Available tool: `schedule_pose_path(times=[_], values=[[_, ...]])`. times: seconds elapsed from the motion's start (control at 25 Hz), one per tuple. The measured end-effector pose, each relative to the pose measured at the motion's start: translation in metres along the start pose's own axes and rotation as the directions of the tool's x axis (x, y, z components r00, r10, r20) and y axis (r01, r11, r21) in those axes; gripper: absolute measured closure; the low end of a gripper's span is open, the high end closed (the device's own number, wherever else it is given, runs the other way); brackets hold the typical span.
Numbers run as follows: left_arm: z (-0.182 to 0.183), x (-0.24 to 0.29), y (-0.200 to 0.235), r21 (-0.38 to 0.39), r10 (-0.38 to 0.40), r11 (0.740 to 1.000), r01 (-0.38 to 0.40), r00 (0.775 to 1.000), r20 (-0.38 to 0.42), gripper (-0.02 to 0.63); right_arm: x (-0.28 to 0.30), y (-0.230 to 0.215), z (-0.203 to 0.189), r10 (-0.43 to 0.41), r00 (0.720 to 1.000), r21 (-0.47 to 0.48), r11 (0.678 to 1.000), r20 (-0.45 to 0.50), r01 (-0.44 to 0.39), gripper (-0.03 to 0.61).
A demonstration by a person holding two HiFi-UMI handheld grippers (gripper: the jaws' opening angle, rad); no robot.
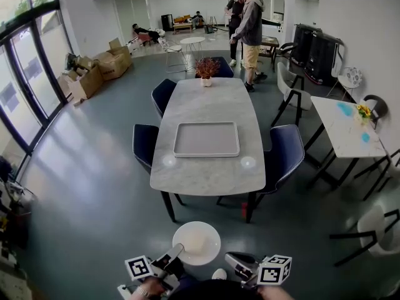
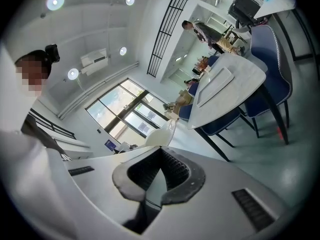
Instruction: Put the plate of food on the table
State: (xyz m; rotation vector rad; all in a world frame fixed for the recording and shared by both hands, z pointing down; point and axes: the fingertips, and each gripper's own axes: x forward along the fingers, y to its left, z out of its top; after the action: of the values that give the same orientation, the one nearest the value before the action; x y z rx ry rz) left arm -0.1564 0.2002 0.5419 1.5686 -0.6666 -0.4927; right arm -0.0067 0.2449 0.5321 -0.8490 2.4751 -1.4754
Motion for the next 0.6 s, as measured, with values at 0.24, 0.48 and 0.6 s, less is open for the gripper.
schedule_pose_path(times=[0.24,0.48,0.6], values=[[0.003,0.001,-0.003,0.009,-0.001,1.0,0.001,1.0,0.005,0.58,0.002,-0.002,0.002,0.016,1.0,0.014,1.0,0.003,-0.016,0.568],[0.003,0.006,-0.002,0.01,0.006,1.0,-0.007,1.0,0.013,0.58,-0.003,-0.009,0.006,0.029,0.999,0.038,0.999,0.019,-0.029,0.568],[0.002,0.011,0.0,0.003,0.018,1.0,-0.018,1.0,0.017,0.581,-0.008,-0.014,0.011,0.025,0.999,0.041,0.999,0.023,-0.026,0.568]])
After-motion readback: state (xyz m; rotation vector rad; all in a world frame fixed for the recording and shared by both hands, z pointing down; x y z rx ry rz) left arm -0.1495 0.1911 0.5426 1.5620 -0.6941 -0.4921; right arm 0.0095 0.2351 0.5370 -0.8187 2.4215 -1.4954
